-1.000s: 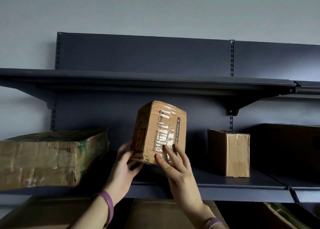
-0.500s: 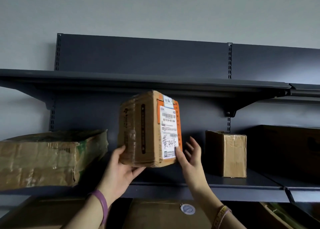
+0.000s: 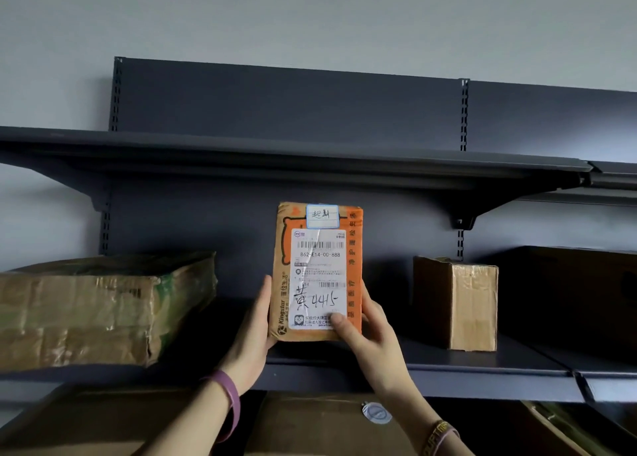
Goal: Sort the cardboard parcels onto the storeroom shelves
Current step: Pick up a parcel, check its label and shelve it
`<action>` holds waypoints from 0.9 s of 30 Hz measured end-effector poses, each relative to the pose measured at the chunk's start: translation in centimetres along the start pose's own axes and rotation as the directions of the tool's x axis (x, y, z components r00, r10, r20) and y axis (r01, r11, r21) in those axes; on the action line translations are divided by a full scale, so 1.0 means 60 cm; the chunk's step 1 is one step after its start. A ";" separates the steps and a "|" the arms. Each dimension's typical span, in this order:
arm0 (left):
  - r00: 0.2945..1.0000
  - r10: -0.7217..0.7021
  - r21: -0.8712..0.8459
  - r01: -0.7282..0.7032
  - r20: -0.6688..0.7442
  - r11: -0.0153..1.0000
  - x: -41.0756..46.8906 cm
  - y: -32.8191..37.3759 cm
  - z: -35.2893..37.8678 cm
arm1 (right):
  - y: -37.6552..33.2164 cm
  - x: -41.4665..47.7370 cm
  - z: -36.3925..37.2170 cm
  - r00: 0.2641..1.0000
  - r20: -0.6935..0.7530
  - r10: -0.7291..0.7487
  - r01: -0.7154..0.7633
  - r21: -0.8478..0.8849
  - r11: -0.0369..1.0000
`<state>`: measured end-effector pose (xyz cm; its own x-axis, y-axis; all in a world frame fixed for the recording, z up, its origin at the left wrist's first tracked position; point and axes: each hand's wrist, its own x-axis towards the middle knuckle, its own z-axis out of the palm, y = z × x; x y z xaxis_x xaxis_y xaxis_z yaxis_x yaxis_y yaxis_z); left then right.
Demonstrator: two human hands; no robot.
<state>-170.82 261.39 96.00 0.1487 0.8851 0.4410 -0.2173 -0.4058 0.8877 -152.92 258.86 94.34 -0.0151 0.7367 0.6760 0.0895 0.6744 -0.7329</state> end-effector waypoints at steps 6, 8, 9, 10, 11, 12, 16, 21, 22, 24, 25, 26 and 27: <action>0.995 -0.018 0.091 0.008 0.103 0.996 0.005 -0.009 -0.004 | 0.007 -0.001 -0.007 1.000 -0.005 -0.006 0.006 -0.041 0.999; 0.997 -0.011 0.097 0.003 0.082 0.995 0.008 -0.009 -0.005 | 0.009 0.000 -0.007 1.000 -0.010 -0.007 0.007 -0.049 0.999; 0.997 -0.009 0.104 0.001 0.070 0.995 0.009 -0.010 -0.005 | 0.009 0.000 -0.007 1.000 -0.011 -0.007 0.006 -0.052 0.999; 0.998 -0.005 0.107 -0.003 0.068 0.994 0.010 -0.011 -0.005 | 0.010 0.001 -0.007 1.000 -0.008 -0.007 0.006 -0.055 0.998; 0.997 0.001 0.099 -0.008 0.071 0.995 0.010 -0.013 -0.004 | 0.012 0.002 -0.007 1.000 -0.003 -0.006 0.006 -0.057 0.998; 0.997 0.008 0.086 -0.014 0.072 0.996 0.011 -0.013 -0.003 | 0.013 0.003 -0.006 1.000 0.001 -0.005 0.005 -0.056 0.998; 0.999 0.037 0.060 -0.039 0.032 0.997 0.012 0.000 0.004 | 0.002 0.002 -0.004 1.000 0.000 -0.016 0.016 -0.032 0.999; 0.998 0.064 -0.008 -0.064 0.018 0.998 -0.016 0.017 0.031 | -0.032 -0.024 -0.018 0.998 -0.062 -0.020 0.027 0.110 0.994; 0.997 0.070 -0.040 -0.069 0.022 0.997 -0.026 0.018 0.040 | -0.041 -0.031 -0.024 0.995 -0.094 -0.021 0.033 0.122 0.992; 0.996 0.082 -0.096 -0.079 0.028 0.992 -0.046 0.023 0.067 | -0.057 -0.044 -0.039 0.990 -0.140 -0.027 0.045 0.122 0.991; 0.995 0.091 -0.114 -0.087 0.034 0.990 -0.056 0.026 0.084 | -0.067 -0.049 -0.049 0.987 -0.156 -0.032 0.051 0.119 0.992; 0.994 0.101 -0.126 -0.093 0.051 0.988 -0.063 0.030 0.104 | -0.078 -0.056 -0.060 0.985 -0.170 -0.038 0.059 0.117 0.991; 0.991 0.110 -0.139 -0.099 0.074 0.985 -0.071 0.034 0.126 | -0.089 -0.062 -0.073 0.982 -0.183 -0.051 0.072 0.111 0.991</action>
<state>-164.62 255.05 96.95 0.1944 0.8159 0.5446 -0.3631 -0.4559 0.8126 -148.95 252.27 96.07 0.1626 0.6799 0.7150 -0.0231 0.7271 -0.6862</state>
